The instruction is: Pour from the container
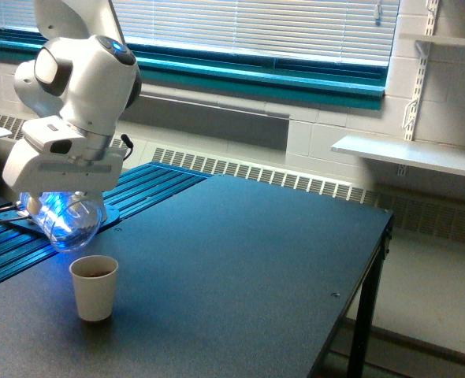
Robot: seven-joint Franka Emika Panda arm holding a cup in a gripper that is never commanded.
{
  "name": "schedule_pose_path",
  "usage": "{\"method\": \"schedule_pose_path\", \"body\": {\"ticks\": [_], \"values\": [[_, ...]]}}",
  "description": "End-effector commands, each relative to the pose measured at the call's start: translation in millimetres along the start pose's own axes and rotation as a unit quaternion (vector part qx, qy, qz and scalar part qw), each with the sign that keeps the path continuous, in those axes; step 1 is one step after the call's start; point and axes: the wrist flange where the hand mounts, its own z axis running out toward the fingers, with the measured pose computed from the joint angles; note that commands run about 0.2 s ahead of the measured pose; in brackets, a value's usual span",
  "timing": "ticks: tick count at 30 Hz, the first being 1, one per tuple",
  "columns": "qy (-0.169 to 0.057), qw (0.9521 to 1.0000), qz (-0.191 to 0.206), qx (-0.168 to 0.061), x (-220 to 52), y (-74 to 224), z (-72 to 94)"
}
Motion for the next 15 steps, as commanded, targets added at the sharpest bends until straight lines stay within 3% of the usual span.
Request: {"method": "schedule_pose_path", "body": {"ticks": [1,5,8,15], "values": [[0.007,0.9999,-0.006,0.004,5,-7,-5.2],[0.012,0.9998,-0.007,0.014,6,-10,-8.1],[0.020,0.9989,-0.002,0.043,8,-16,-16.0],[0.021,0.9985,-0.004,0.050,2,-15,-11.6]]}}
